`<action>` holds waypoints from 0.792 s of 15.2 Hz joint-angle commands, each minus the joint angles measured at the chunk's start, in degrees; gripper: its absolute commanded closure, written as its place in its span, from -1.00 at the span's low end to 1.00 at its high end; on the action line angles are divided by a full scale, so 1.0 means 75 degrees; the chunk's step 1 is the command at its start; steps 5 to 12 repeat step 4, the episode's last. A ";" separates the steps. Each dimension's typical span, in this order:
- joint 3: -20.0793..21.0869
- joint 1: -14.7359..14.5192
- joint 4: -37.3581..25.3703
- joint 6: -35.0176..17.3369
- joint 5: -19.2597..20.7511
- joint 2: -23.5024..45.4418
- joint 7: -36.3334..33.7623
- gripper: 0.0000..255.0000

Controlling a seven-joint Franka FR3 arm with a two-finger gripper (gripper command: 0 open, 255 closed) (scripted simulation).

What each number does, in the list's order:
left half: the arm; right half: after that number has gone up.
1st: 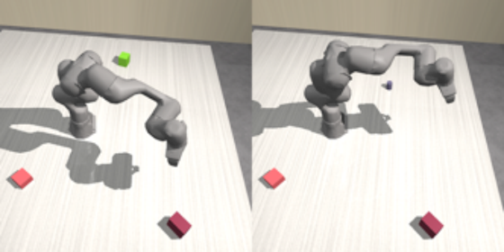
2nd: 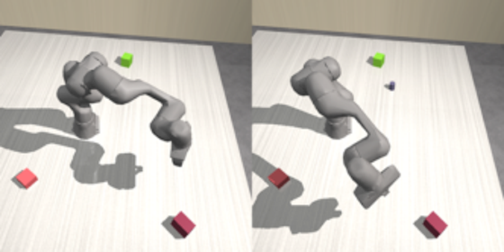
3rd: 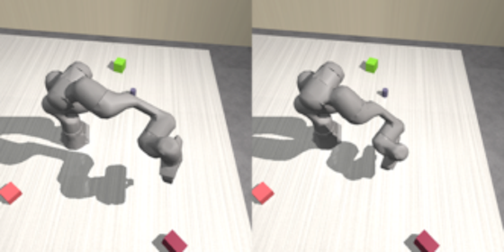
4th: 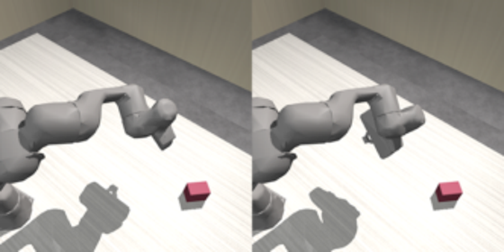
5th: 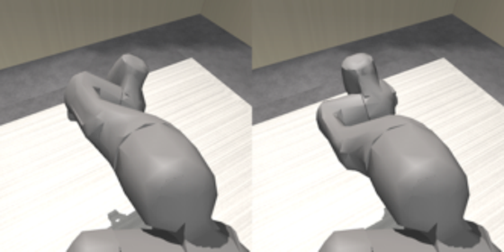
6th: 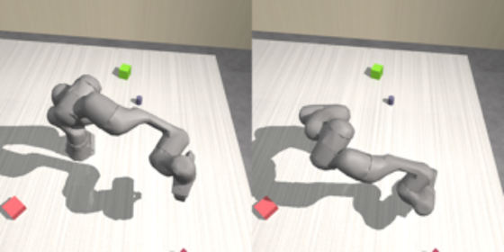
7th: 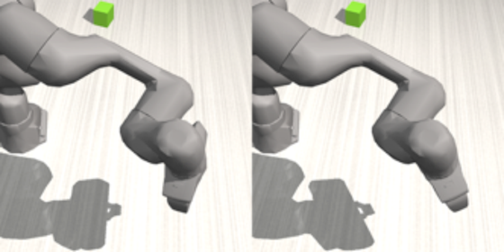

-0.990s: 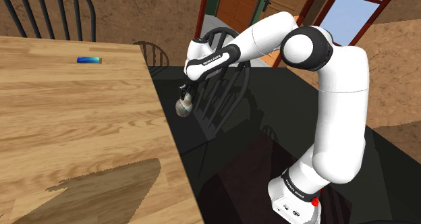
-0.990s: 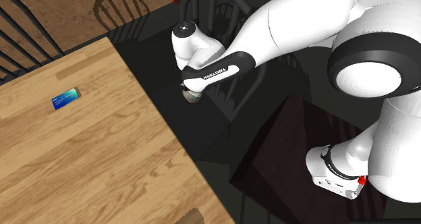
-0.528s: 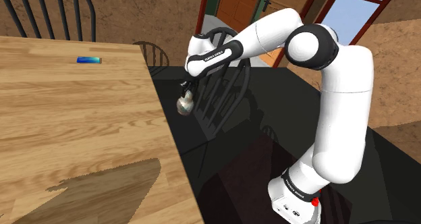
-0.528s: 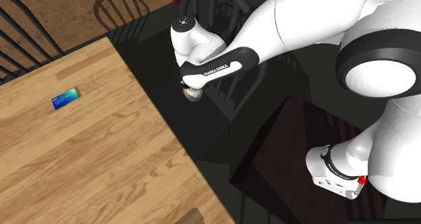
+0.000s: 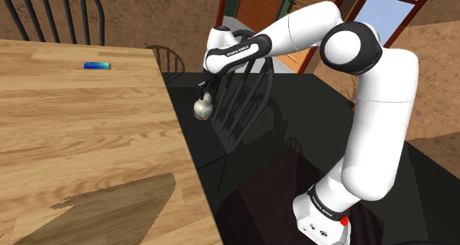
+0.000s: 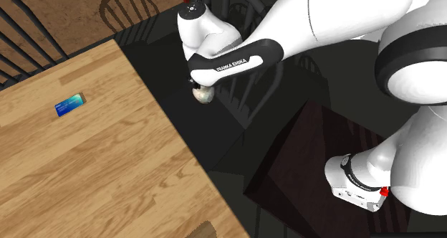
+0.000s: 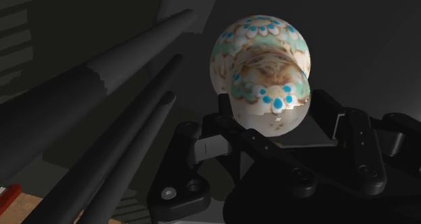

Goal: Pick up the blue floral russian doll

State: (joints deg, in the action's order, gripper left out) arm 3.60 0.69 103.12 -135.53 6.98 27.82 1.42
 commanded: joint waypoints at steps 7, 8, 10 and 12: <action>0.0019 0.0005 -0.0051 0.0246 -0.0031 -0.0202 0.0025 1.00; 0.0019 0.0005 -0.0051 0.0246 -0.0031 -0.0202 0.0025 1.00; 0.0019 0.0005 -0.0051 0.0246 -0.0031 -0.0202 0.0025 1.00; 0.0019 0.0005 -0.0051 0.0246 -0.0031 -0.0202 0.0025 1.00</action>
